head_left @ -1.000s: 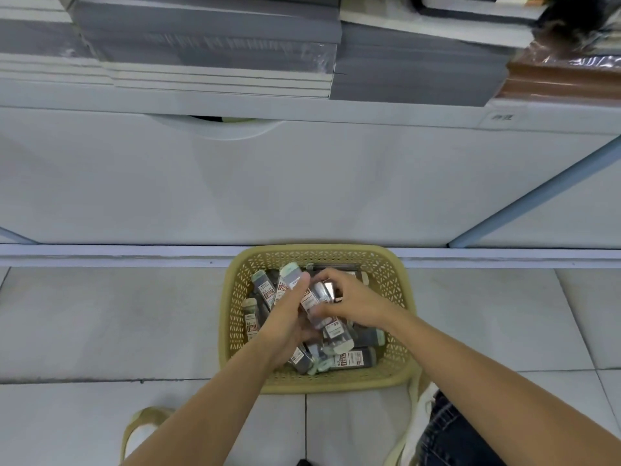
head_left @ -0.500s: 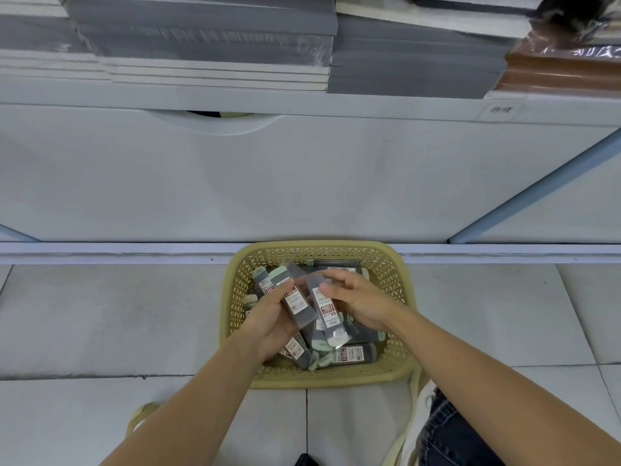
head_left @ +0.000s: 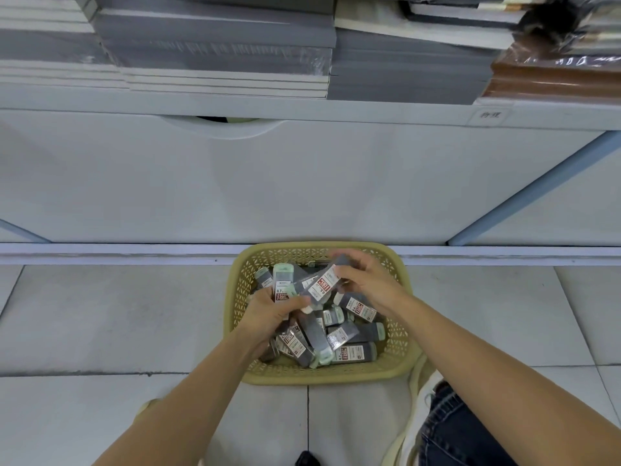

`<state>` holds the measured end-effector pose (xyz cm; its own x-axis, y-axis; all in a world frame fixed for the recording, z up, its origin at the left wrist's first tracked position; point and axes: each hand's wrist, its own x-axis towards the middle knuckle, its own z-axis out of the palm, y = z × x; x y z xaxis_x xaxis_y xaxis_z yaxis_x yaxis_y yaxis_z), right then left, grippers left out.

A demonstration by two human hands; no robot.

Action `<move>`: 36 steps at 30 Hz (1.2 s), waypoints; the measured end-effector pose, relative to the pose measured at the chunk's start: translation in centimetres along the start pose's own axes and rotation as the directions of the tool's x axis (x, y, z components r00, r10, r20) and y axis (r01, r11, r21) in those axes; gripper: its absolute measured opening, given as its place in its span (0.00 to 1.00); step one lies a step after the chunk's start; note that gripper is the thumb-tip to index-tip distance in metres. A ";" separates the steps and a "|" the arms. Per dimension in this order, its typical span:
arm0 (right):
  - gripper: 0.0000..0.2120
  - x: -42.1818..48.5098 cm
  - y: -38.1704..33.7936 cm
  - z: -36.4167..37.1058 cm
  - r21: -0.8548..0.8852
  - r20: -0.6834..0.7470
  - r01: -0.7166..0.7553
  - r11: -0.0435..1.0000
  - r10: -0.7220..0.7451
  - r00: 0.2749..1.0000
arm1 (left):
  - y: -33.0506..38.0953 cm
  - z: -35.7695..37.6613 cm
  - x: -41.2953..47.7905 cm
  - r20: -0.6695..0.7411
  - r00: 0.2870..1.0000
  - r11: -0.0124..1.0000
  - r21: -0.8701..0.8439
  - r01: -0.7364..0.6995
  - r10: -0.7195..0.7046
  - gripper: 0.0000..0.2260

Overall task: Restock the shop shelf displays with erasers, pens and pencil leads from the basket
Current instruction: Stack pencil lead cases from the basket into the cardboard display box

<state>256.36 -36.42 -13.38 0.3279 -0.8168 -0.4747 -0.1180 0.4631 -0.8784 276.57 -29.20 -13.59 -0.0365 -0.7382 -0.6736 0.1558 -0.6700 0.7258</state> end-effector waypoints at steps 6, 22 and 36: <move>0.13 -1.3 -1.7 0.9 -0.300 0.318 0.008 0.954 0.092 0.944 | 2.7 -1.5 -1.1 -0.045 0.989 0.983 -0.111 -0.147 0.143 0.19; 0.18 -6.1 -15.0 5.3 -0.362 0.169 0.385 0.849 -0.347 0.923 | 11.1 1.1 -8.5 -0.079 0.895 0.896 -0.030 -0.442 0.439 0.17; 0.16 -14.2 -31.3 5.4 -0.322 0.210 0.676 0.663 -0.646 0.734 | 25.0 3.1 -18.6 -0.016 0.699 0.698 -0.034 -0.715 0.715 0.09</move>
<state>260.46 -37.44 21.11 0.5138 -0.8264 0.2303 -0.1587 -0.3554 -0.9211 278.05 -32.44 17.49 0.1014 -0.9938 0.0457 0.1687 0.0624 0.9837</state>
